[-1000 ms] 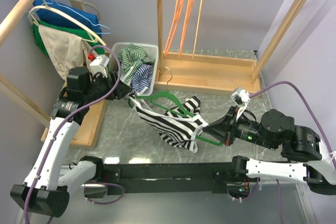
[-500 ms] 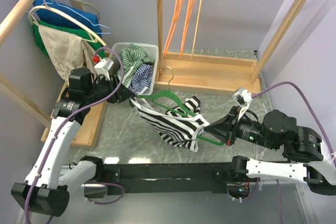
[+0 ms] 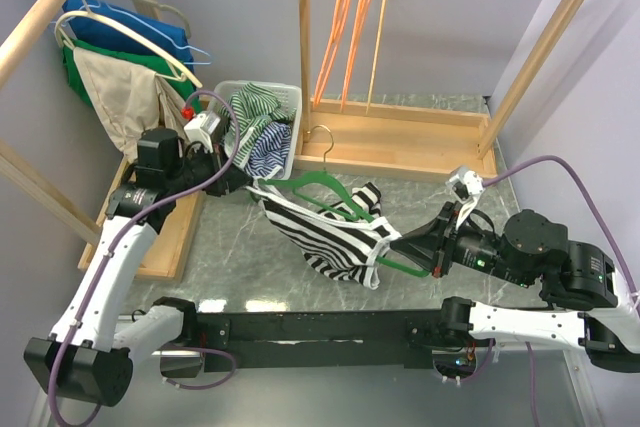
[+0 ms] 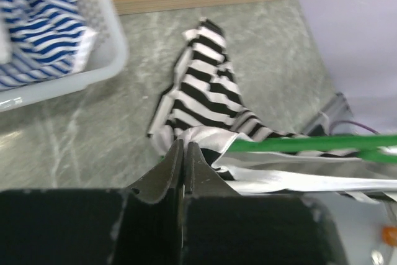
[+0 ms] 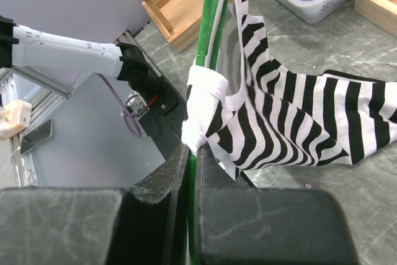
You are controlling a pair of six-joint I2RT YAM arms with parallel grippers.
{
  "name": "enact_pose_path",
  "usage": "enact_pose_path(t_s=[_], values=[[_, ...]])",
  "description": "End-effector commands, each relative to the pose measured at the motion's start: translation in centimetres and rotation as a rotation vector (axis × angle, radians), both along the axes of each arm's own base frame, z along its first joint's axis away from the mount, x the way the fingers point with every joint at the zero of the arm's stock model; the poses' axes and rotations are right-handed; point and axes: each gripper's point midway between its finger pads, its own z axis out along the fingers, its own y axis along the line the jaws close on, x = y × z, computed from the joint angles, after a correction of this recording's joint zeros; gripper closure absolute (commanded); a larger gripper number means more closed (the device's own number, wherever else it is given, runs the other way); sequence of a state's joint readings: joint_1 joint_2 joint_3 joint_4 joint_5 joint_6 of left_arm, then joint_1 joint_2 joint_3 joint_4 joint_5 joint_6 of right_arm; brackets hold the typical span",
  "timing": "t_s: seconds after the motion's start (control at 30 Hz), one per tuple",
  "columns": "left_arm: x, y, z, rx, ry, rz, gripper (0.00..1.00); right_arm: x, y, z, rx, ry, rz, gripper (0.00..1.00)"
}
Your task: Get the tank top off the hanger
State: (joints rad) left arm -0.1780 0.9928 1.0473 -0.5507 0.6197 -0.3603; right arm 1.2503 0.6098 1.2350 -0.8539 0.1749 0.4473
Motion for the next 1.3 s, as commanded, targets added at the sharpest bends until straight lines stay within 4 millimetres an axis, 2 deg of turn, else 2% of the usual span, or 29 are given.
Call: enact_pose_path(t_s=[0.0,0.1,0.27,0.37,0.47,0.57,0.63,0.77,0.9,0.93,0.97,1.03,1.07,1.13,1.17,1.27], values=[[2.5,2.6,-1.9,0.102,0.027,0.18,0.99,-0.3,-1.2,4.8,0.175,-0.076,0.003,1.0],[3.9,4.1,-3.3,0.151,0.072,0.284,0.99,-0.7,-1.6,5.4,0.208,-0.09,0.018,1.0],[4.2,3.8,-5.0,0.168,0.132,0.275,0.99,-0.7,-2.5,5.9,0.239,-0.104,0.001,1.0],[3.4,3.1,-5.6,0.151,0.146,0.22,0.99,-0.2,-2.2,5.6,0.229,-0.11,-0.019,1.0],[1.7,2.6,-6.0,0.151,0.153,0.151,0.99,0.6,-1.9,5.3,0.211,-0.113,-0.054,1.0],[-0.5,1.9,-7.2,0.153,0.171,0.081,0.99,1.0,-1.5,5.2,0.208,-0.122,-0.068,1.0],[-1.3,1.4,-7.2,0.151,0.175,0.064,0.99,1.4,-1.5,5.2,0.21,-0.126,-0.086,1.0],[-2.6,-1.1,-6.4,0.14,0.154,-0.001,0.99,1.6,-0.9,4.9,0.193,-0.123,-0.086,1.0],[-3.0,-3.4,-5.0,0.115,0.12,-0.035,0.99,2.0,0.1,3.3,0.118,-0.092,-0.093,1.0],[-3.2,-4.1,-4.5,0.107,0.107,-0.047,0.94,2.0,0.3,2.9,0.104,-0.083,-0.093,1.0],[-3.0,-4.2,-3.1,0.091,0.071,-0.026,0.58,2.1,0.5,2.3,0.082,-0.072,-0.095,1.0],[-2.5,-3.9,-1.3,0.088,0.025,0.019,0.43,2.3,0.9,1.4,0.051,-0.053,-0.103,1.0],[-2.4,-3.5,0.6,0.07,-0.021,0.05,0.28,2.3,1.0,0.9,0.039,-0.043,-0.107,1.0],[-1.8,-2.4,2.5,0.063,-0.084,0.122,0.25,2.4,1.2,0.5,0.029,-0.036,-0.108,1.0],[-2.1,-2.0,4.3,0.035,-0.131,0.139,0.22,2.4,1.3,0.4,0.032,-0.032,-0.107,1.0],[-2.5,-1.9,7.4,-0.024,-0.214,0.143,0.21,2.3,1.7,0.3,0.038,-0.029,-0.097,1.0]])
